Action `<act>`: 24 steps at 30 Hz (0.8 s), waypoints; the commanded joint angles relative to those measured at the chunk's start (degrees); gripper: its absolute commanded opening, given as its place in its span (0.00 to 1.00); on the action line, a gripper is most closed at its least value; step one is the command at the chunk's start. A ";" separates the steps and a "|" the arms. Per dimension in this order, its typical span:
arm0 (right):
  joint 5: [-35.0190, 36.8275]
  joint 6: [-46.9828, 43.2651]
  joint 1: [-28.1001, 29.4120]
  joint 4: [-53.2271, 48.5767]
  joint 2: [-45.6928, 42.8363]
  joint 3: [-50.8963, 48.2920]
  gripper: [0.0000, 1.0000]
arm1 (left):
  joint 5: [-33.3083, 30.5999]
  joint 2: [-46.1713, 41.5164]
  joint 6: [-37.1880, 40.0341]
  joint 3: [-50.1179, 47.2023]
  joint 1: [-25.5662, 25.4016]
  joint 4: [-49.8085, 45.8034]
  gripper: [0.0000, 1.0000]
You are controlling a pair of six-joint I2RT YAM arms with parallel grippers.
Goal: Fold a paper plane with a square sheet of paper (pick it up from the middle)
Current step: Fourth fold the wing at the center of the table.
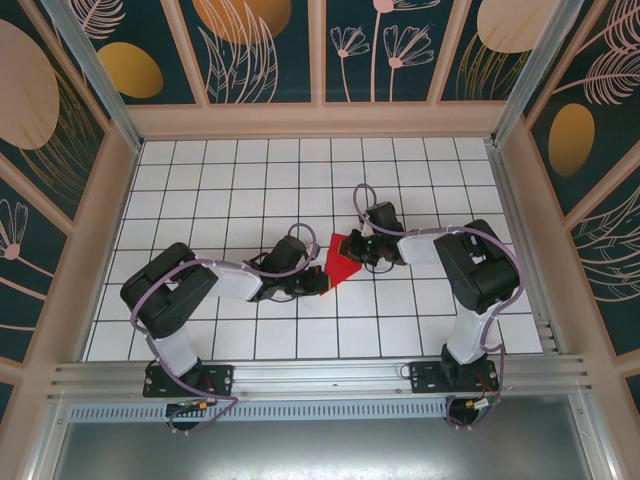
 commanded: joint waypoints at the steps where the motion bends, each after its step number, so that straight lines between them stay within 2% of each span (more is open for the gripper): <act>1: 5.49 -0.48 0.16 -6.87 4.19 -1.43 0.00 | 2.79 -1.69 5.01 -2.12 -0.63 -11.24 0.00; 7: 5.46 -0.50 0.18 -7.04 4.32 -1.49 0.00 | -1.07 -4.65 8.76 0.39 -0.59 -17.01 0.00; 14: 5.19 -0.11 0.21 -6.84 4.20 -1.48 0.00 | -7.09 -7.49 6.66 3.85 -0.64 -9.51 0.00; 17: 5.33 -0.02 0.21 -6.90 4.19 -1.49 0.00 | -8.24 -5.50 5.57 5.42 -0.67 -6.35 0.00; 21: 5.18 0.07 0.25 -6.69 4.56 -1.35 0.00 | -10.36 0.68 6.65 11.46 -0.65 -8.01 0.00; 24: 5.07 0.16 0.27 -6.71 4.49 -1.27 0.00 | -9.59 4.92 6.25 14.61 -0.62 -8.24 0.00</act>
